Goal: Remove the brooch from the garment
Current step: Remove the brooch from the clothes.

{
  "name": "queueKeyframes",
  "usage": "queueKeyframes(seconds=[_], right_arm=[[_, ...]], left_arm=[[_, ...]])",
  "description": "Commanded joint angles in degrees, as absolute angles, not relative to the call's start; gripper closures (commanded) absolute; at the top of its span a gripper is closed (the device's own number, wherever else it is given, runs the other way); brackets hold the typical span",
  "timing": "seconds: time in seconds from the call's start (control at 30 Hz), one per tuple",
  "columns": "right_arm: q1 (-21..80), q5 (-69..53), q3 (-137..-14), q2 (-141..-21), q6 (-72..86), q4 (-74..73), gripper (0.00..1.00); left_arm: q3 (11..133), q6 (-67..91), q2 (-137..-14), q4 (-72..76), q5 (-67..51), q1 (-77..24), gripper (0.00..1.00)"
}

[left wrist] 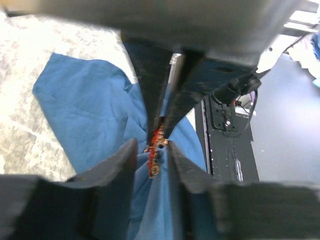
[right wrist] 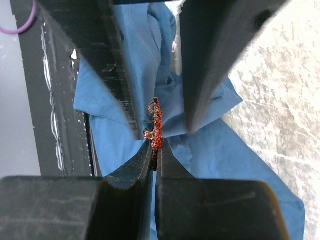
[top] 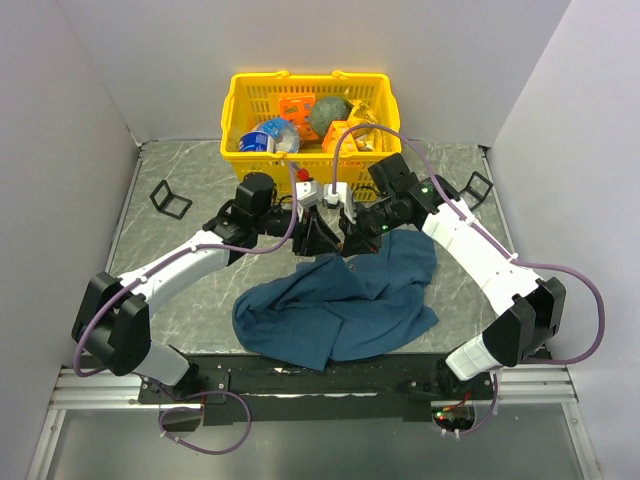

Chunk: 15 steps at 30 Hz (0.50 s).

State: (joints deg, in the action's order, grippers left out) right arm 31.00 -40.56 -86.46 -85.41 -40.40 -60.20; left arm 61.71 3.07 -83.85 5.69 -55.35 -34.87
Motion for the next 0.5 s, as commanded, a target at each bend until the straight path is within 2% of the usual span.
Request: queueKeyframes(seconds=[0.0, 0.03, 0.1, 0.33, 0.47], right_arm=[[31.47, -43.33, -86.04, -82.79, -41.05, -59.85, 1.00], [31.38, -43.07, -86.22, -82.71, -41.04, -59.94, 1.00], [31.20, -42.80, -86.48, -82.62, -41.13, -59.85, 1.00], [29.53, -43.33, -86.84, -82.09, -42.01, -60.56, 1.00], [29.18, -43.94, -86.75, -81.65, -42.63, -61.00, 1.00]], left_arm=[[62.14, 2.99, -82.88, 7.74, -57.74, -35.16, 0.70], [62.14, 2.90, -82.88, 7.47, -58.18, -35.16, 0.73], [62.23, 2.03, -82.71, 6.34, -58.45, -35.16, 0.73], [62.31, -1.32, -81.56, 3.43, -59.50, -34.54, 0.61], [62.05, -0.71, -80.95, 4.22, -59.59, -33.49, 0.60]])
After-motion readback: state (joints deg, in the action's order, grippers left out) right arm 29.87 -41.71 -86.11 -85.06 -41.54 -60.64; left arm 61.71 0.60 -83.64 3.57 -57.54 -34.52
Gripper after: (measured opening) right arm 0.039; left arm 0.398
